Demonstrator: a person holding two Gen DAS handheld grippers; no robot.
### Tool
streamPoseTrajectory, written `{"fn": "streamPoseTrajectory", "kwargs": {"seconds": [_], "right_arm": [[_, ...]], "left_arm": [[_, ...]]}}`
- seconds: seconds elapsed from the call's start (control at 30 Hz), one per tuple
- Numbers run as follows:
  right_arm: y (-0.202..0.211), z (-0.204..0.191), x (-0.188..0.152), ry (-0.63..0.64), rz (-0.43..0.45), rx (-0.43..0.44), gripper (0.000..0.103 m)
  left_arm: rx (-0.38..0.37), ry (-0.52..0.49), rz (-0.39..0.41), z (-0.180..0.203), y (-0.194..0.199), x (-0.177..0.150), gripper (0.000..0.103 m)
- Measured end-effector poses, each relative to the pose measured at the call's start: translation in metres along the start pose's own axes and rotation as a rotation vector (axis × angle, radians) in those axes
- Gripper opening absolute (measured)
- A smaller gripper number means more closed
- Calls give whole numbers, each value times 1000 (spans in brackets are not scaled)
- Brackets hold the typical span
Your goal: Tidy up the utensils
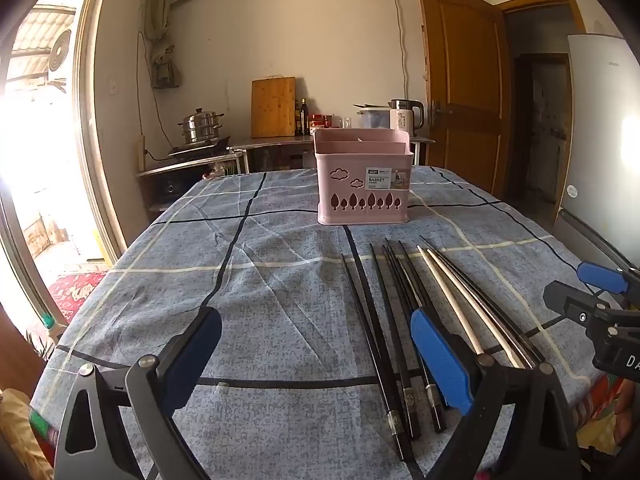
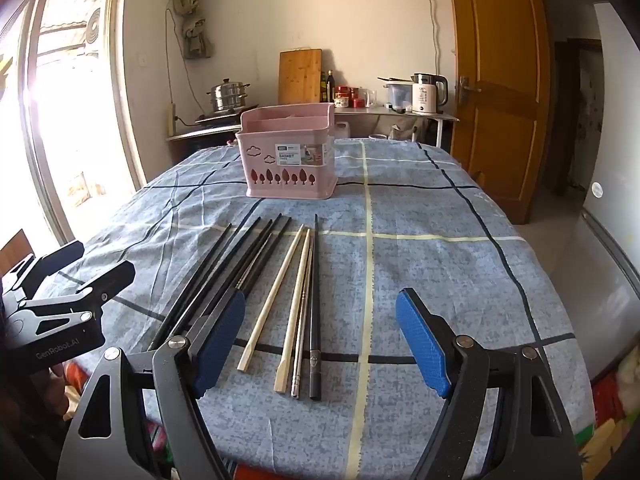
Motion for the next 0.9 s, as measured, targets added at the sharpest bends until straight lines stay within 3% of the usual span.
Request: {"fn": "streamPoseTrajectory", "kwargs": {"seconds": [0.9], "right_arm": [[10,-4,1,14,35,-9,78]], "left_arm": [[-31,15,33,3,16,-1,96]]}}
Point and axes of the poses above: each gripper's, at about its wrist camera, not at the fingertips, and y roughly against the way its jaws point, z to its right, x to its top, the point moved 6 cm from there along -y, roughly the way its jaws point
